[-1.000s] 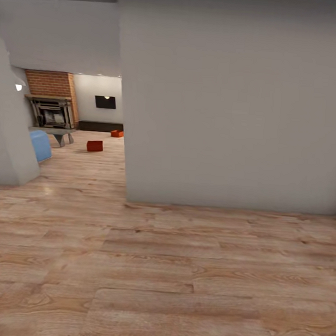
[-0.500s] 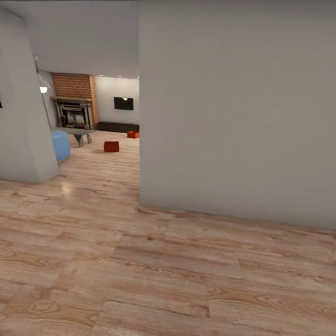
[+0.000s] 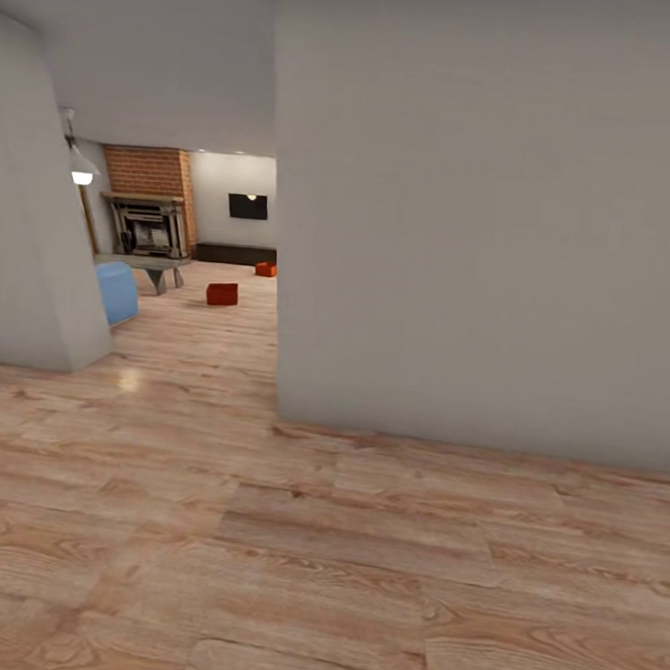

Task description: Move the two storage containers from the living room to the garage. In the garage, place one container on the floor and stack the other container on top of it (either order is fine).

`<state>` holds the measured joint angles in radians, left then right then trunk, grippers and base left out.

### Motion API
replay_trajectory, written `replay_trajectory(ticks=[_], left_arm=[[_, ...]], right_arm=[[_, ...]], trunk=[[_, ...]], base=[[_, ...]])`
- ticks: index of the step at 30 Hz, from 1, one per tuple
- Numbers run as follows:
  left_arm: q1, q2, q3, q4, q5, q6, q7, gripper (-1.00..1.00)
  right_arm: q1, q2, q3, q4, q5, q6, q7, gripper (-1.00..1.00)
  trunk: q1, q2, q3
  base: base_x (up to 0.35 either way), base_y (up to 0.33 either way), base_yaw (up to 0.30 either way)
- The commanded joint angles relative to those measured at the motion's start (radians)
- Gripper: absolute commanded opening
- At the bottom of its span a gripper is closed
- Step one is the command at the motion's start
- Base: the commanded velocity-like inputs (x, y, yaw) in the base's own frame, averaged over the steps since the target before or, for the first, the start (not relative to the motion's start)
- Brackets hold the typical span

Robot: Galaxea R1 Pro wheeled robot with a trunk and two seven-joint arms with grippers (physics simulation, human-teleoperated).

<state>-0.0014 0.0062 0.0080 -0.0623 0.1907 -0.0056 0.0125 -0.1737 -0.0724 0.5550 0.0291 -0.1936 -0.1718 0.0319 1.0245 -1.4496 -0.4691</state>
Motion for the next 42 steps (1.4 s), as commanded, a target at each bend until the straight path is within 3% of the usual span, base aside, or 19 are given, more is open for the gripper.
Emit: replay_trajectory(ticks=[1,15,42], left_arm=[[0.000,0.000,0.000,-0.001,0.006,-0.001,0.001,1.00],[0.000,0.000,0.000,-0.001,0.006,-0.001,0.001,1.00],[0.000,0.000,0.000,-0.001,0.006,-0.001,0.001,1.00]], right_arm=[[-0.001,0.000,0.008,0.003,-0.010,-0.006,0.003,1.00],[-0.001,0.002,0.007,0.003,-0.012,-0.006,0.003,1.00],[-0.001,0.000,0.008,0.003,-0.011,-0.006,0.003,1.00]], trunk=[[0.001,0.000,-0.001],[0.001,0.000,-0.001],[0.001,0.000,-0.001]], base=[[0.321,0.000,0.000],[0.322,0.000,0.019],[0.321,0.000,0.248]])
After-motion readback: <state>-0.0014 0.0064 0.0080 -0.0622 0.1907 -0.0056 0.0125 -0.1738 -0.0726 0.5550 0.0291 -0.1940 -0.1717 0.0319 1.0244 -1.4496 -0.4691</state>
